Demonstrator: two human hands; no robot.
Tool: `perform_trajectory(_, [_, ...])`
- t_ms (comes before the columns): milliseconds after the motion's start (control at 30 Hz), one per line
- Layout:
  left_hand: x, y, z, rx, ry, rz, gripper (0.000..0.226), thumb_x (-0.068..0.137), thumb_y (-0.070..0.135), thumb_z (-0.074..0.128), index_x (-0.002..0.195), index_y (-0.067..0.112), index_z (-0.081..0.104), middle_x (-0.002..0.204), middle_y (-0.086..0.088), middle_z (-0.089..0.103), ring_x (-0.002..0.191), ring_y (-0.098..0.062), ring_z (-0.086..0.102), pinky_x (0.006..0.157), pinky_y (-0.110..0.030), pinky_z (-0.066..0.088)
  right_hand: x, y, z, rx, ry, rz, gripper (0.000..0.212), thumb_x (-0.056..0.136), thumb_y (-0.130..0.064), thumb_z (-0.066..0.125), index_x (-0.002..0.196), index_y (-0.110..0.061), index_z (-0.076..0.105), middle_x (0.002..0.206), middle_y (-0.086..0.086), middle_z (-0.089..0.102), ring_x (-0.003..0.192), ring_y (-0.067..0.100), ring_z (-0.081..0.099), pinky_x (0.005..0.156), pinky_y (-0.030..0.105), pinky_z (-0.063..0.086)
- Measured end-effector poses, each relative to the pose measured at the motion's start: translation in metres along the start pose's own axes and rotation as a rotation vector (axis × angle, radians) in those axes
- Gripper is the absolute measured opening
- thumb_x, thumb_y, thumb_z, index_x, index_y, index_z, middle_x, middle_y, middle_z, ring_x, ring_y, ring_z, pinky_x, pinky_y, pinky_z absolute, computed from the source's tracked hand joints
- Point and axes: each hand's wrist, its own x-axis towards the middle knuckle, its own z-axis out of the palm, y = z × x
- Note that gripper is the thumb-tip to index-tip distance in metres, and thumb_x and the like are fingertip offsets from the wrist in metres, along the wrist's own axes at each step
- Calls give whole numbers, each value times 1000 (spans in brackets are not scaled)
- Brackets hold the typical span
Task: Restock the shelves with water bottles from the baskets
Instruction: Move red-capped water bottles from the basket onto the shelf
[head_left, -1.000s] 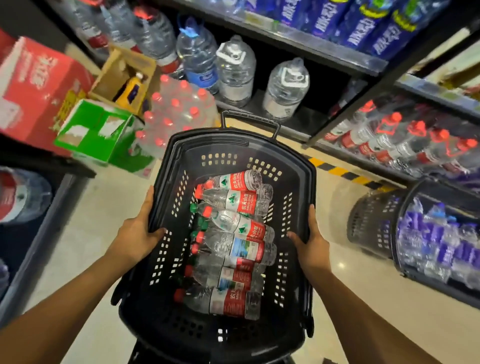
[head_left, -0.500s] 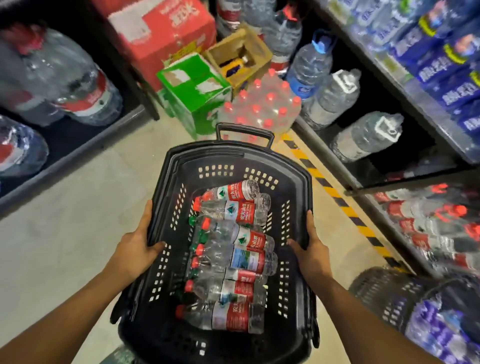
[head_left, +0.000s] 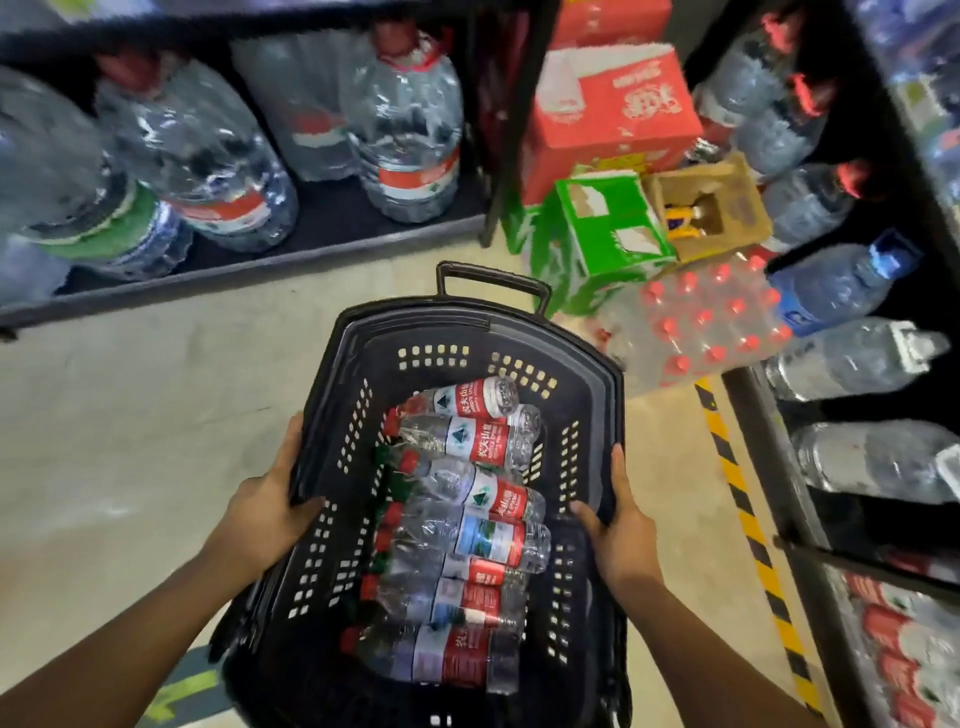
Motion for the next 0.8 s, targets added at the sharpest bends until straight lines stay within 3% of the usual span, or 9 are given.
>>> perform_trajectory(100, [10,-28,-29,-65,44,-29,97,90,22,64,149,39,-10,120,-18,66,102,-39,64,77,-30,45,16,-38,29,-36,-38,-35,86,90,-16,66,149,-39,7,115,15,68,91,28,67,84,44,53])
perform_trajectory(267, [32,-65,-69,-89,123,-88,98,89,21,66,149,40,-9,112,-22,68,98,-40,65,79,-36,48,52,-93,77,-81,-129,-71,87,91,-17,65,150,-43,5,114,10,69,83,22,68,81,38,54])
perform_trajectory(333, [47,-81,-85,-80,126,-125,100,89,24,65,148,44,-13,106,-22,70,90,-39,67,75,-36,49,69,-116,94,-106,-141,-106,86,91,-17,65,152,-37,7,124,9,65,93,24,66,81,29,49])
perform_trajectory(400, [62,-94,-100,-82,137,-177,102,89,26,65,146,48,-16,104,-20,69,89,-39,66,75,-36,50,87,-138,111,-138,-145,-137,85,91,-19,65,153,-32,7,124,11,64,97,27,65,71,23,42])
perform_trajectory(533, [93,-114,-131,-86,171,-243,99,90,29,62,145,50,-18,96,-17,70,84,-38,66,67,-33,45,109,-179,147,-139,-145,-141,85,92,-20,63,150,-37,4,106,16,71,76,18,62,60,25,37])
perform_trajectory(600, [112,-124,-147,-106,178,-251,98,90,30,62,145,51,-16,95,-18,70,85,-39,66,69,-34,46,120,-195,166,-132,-135,-140,84,92,-20,63,150,-38,4,103,19,71,76,17,62,58,29,40])
perform_trajectory(700, [149,-144,-167,-111,172,-237,95,91,28,62,146,49,-13,93,-20,67,86,-41,65,69,-33,43,130,-220,198,-129,-104,-124,82,93,-20,63,151,-33,7,109,15,69,94,31,66,69,36,48])
perform_trajectory(800, [189,-167,-185,-66,118,-202,97,92,27,60,143,51,-20,81,-13,61,80,-39,65,71,-37,49,136,-236,231,-123,-53,-111,81,92,-21,64,153,-31,11,120,13,65,99,32,64,74,32,47])
